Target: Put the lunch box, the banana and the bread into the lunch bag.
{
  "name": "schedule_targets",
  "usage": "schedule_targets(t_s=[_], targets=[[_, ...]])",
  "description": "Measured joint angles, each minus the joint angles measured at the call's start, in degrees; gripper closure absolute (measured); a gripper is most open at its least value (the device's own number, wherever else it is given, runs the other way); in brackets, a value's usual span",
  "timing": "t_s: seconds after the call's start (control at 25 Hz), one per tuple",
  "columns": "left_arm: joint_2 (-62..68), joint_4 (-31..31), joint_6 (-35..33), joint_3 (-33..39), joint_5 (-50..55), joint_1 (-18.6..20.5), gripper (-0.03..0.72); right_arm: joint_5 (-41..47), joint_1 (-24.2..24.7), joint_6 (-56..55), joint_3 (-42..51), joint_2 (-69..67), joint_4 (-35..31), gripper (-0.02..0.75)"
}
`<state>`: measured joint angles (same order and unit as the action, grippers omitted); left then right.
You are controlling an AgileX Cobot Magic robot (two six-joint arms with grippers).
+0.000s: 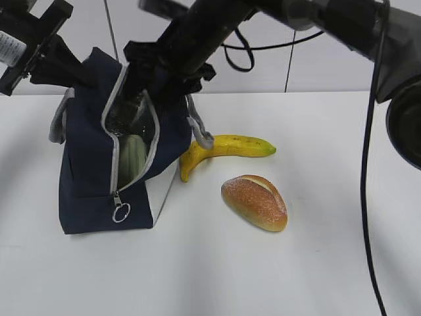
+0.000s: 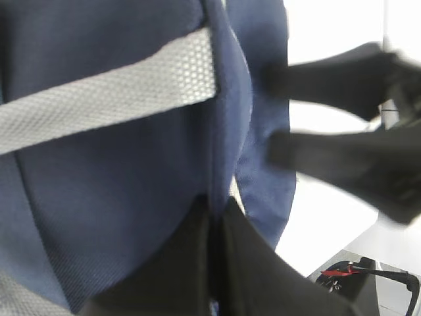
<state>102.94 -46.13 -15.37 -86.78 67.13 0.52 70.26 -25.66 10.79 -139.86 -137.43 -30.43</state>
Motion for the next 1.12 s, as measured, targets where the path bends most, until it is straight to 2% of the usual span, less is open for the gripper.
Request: schedule_targets(t_s=[0.16,0.44,0.56,0.8,0.96,1.12], targets=[[0.0,0.0,0.0,0.0,0.3,0.0,0.691,0.5,0.8,-1.0,-2.6,2.1,7.4,0.192],[0.0,0.1,0.0,0.0,0.9,0.0,0.691,1.4,1.0,-3.7,-1.2,8.9,18.8,0.192],[0.0,0.1,0.0,0.0,1.2,0.0,0.691,1.5,1.8,-3.8,3.9,13.3,22.1,0.192],[0.0,0.1,-0.1,0.0,1.3,0.0,0.691,1.5,6.2,-1.9,21.5,20.5,26.1,0.192],[0.0,0.1,-0.1,0.0,1.4,0.0,0.691,1.5,9.7,4.9,30.3,23.5,27.3,0.192],[0.0,0.1,-0.1,0.0,1.5,0.0,0.691,1.3,10.2,13.6,32.5,23.6,27.3,0.192]])
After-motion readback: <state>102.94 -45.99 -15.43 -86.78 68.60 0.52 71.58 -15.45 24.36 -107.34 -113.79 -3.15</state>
